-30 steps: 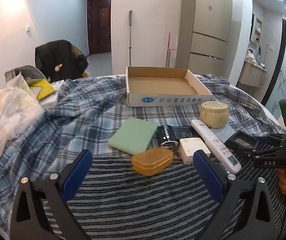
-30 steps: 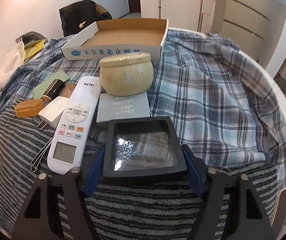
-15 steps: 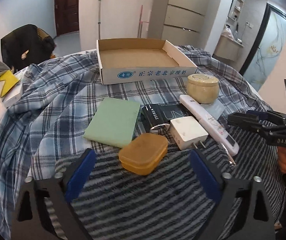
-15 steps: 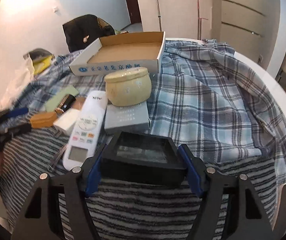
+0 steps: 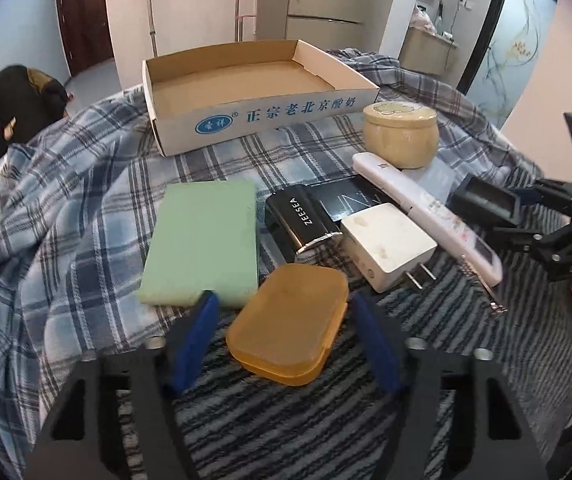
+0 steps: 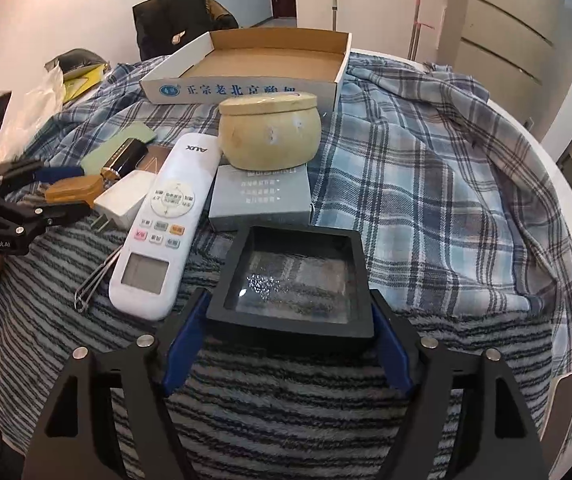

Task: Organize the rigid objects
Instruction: 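Grasp the black square frame with the right gripper while the left grasps the orange soap box, then carry the orange soap box and black frame into the cardboard box and release both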

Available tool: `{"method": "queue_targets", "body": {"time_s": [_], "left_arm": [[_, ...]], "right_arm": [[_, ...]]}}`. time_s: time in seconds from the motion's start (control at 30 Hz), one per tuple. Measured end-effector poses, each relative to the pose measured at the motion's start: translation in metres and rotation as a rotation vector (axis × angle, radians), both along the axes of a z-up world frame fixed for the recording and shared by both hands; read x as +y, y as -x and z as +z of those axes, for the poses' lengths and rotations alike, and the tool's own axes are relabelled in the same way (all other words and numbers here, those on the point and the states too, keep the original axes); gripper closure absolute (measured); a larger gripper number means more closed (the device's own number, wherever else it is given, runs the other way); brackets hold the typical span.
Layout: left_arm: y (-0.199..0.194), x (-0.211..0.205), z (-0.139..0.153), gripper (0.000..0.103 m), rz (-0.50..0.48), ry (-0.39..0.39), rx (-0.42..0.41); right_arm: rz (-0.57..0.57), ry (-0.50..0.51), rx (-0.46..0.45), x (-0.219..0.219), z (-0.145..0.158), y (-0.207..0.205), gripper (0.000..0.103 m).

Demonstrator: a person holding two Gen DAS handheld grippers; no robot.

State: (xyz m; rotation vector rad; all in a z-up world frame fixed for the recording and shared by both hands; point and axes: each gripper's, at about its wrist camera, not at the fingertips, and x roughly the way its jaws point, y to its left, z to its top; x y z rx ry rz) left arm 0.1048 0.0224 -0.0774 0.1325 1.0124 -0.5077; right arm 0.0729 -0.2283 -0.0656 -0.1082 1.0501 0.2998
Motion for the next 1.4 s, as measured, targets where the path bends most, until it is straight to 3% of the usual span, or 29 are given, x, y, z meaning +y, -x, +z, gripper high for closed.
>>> {"method": "queue_targets", "body": {"time_s": [0.1,0.3,0.6,0.7,0.9,1.17,1.4], "left_arm": [[0.007,0.003,0.003,0.058,0.003,0.03,0.017],[0.017,0.0,0.008,0.058,0.013,0.032,0.004],[-0.008,-0.006,-0.007,0.058,0.054,0.021,0.046],[-0.005,-0.007,-0.005,0.058,0.052,0.002,0.023],[0.02,0.0,0.019,0.059,0.11,0.0,-0.075],[0.057,-0.005,0.066,0.058,0.193,-0.017,-0.244],[0.051,-0.016,0.114,0.058,0.236,0.017,-0.336]], "right_arm": [[-0.029,-0.028,0.008,-0.003,0.0,-0.003,0.027],[-0.057,-0.029,0.02,0.002,-0.004,-0.014,0.018],[-0.072,-0.008,0.024,0.006,-0.01,-0.02,0.018],[-0.067,-0.013,0.01,0.005,-0.009,-0.018,0.034],[-0.086,0.0,-0.059,-0.001,0.003,-0.007,0.034],[-0.107,-0.061,-0.109,-0.013,0.032,0.01,0.034],[-0.105,-0.067,-0.23,-0.003,0.091,0.009,0.034]]}}
